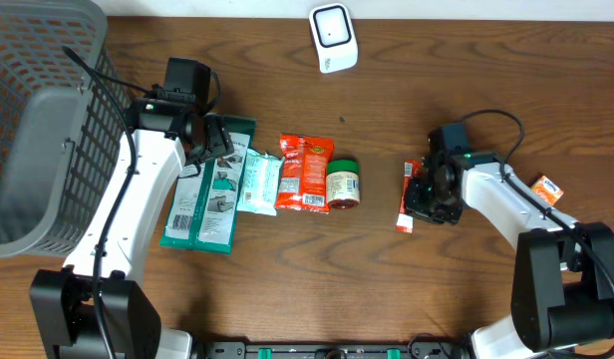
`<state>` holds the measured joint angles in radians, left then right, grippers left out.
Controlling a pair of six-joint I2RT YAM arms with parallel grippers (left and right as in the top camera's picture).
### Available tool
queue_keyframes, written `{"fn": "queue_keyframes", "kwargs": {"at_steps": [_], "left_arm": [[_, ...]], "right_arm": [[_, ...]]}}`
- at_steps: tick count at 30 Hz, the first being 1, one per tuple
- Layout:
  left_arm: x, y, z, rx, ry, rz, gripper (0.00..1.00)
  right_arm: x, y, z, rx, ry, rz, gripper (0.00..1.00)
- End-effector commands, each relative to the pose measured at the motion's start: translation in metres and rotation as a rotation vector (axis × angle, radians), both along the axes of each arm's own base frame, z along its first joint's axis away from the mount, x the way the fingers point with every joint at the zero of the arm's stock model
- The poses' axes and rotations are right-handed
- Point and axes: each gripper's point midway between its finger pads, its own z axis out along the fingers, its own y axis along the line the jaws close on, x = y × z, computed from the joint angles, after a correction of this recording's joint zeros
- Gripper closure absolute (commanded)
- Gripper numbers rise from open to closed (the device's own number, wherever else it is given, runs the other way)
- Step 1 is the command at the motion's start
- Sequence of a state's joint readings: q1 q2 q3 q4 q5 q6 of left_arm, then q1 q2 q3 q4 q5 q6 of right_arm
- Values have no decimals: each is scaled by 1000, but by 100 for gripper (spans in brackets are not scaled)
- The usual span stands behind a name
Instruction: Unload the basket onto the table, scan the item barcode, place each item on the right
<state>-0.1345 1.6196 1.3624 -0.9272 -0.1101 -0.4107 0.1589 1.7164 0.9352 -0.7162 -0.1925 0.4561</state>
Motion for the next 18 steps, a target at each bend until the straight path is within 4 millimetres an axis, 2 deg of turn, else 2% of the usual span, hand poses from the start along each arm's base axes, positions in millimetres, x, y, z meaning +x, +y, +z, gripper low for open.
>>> {"fn": "queue_keyframes", "kwargs": {"at_steps": [1,7,11,18], "left_arm": [[-1,1,-2,8,8,-4,16],[-1,1,-2,8,8,-4,16],[-1,1,-2,8,8,-4,16],[-1,1,-2,8,8,-4,16]], "right_arm": [[-4,2,-3,-6,-8,-6,77],[-7,-5,-10,-73,-16,-17,78],[-7,0,-10,-97,-28,13,76],[6,4,2,-92,-56,16,75]]}}
